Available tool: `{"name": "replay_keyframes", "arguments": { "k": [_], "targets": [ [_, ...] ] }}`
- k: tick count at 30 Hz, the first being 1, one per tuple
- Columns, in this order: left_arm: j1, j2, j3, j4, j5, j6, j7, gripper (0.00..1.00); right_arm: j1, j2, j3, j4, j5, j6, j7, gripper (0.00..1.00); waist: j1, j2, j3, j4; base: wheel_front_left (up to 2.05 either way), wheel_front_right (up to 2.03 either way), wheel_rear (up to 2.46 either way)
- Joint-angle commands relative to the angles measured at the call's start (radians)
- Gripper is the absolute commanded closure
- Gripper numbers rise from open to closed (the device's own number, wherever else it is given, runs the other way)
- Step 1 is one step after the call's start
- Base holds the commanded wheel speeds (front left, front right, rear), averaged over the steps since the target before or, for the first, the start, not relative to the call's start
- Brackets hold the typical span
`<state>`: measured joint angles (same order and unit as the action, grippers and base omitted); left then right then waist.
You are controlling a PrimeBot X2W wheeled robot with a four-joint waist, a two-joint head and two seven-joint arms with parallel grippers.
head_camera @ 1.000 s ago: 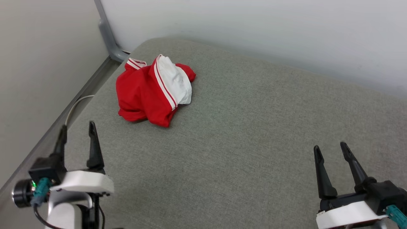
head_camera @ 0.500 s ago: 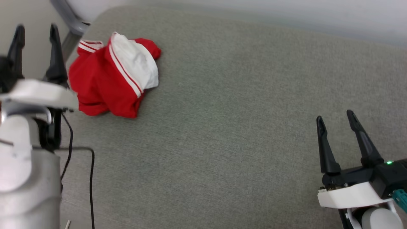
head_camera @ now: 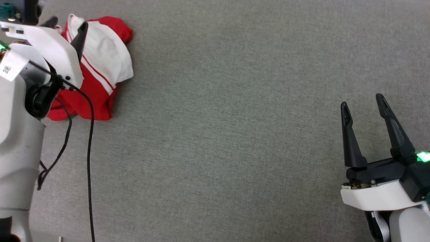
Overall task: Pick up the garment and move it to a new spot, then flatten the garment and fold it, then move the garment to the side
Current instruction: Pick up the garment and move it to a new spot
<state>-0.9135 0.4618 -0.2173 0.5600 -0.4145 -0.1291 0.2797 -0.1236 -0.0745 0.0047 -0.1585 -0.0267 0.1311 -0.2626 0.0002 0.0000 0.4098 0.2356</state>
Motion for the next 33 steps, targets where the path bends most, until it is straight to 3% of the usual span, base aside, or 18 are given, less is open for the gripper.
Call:
{"name": "replay_keyframes", "arguments": {
  "k": [1, 9, 15, 20, 21, 22, 23, 33],
  "targets": [
    [-0.023, 0.014, -0.017, 0.008, -0.014, -0.001, 0.033, 0.00, -0.020, -0.007, -0.002, -0.006, -0.001, -0.001, -0.004, 0.00, -0.0002, 0.0000, 0.020, -0.014, 0.00, 0.00, 0.00],
    [-0.062, 0.073, -0.154, 0.071, -0.136, -0.001, 0.327, 0.00, -0.045, -0.012, -0.006, -0.017, -0.004, -0.001, -0.004, 0.00, -0.0002, 0.0000, 0.078, -0.045, 0.00, 0.00, 0.00],
    [-0.043, 0.079, -0.209, 0.131, -0.207, -0.001, 0.455, 0.00, -0.059, -0.014, -0.006, -0.015, -0.004, -0.001, -0.004, 0.00, -0.0002, 0.0000, 0.115, -0.064, 0.00, 0.00, 0.00],
    [-0.008, 0.051, -0.262, 0.194, -0.242, -0.001, 0.511, 0.00, -0.067, -0.016, -0.009, -0.007, -0.002, -0.001, -0.004, 0.00, -0.0002, 0.0000, 0.130, -0.073, 0.00, 0.00, 0.00],
    [-0.002, 0.048, -0.275, 0.199, -0.247, -0.001, 0.513, 0.06, -0.069, -0.015, -0.010, -0.005, -0.002, -0.001, -0.004, 0.00, -0.0002, 0.0000, 0.130, -0.074, 0.00, 0.00, 0.00],
    [0.000, 0.048, -0.283, 0.201, -0.252, -0.001, 0.507, 0.79, -0.070, -0.015, -0.010, -0.003, -0.002, -0.001, -0.004, 0.00, -0.0002, 0.0000, 0.128, -0.074, 0.00, 0.00, 0.00],
    [0.002, 0.047, -0.289, 0.203, -0.258, -0.001, 0.501, 1.00, -0.070, -0.014, -0.011, 0.001, -0.001, -0.001, -0.004, 0.00, -0.0002, 0.0000, 0.124, -0.074, 0.00, 0.00, 0.00],
    [-0.077, 0.130, -0.343, 0.083, -0.225, -0.001, 0.234, 1.00, -0.036, 0.007, -0.013, 0.027, 0.017, -0.001, -0.004, 0.00, -0.0002, 0.0000, 0.014, -0.060, 0.00, 0.00, 0.00]
  ]
}}
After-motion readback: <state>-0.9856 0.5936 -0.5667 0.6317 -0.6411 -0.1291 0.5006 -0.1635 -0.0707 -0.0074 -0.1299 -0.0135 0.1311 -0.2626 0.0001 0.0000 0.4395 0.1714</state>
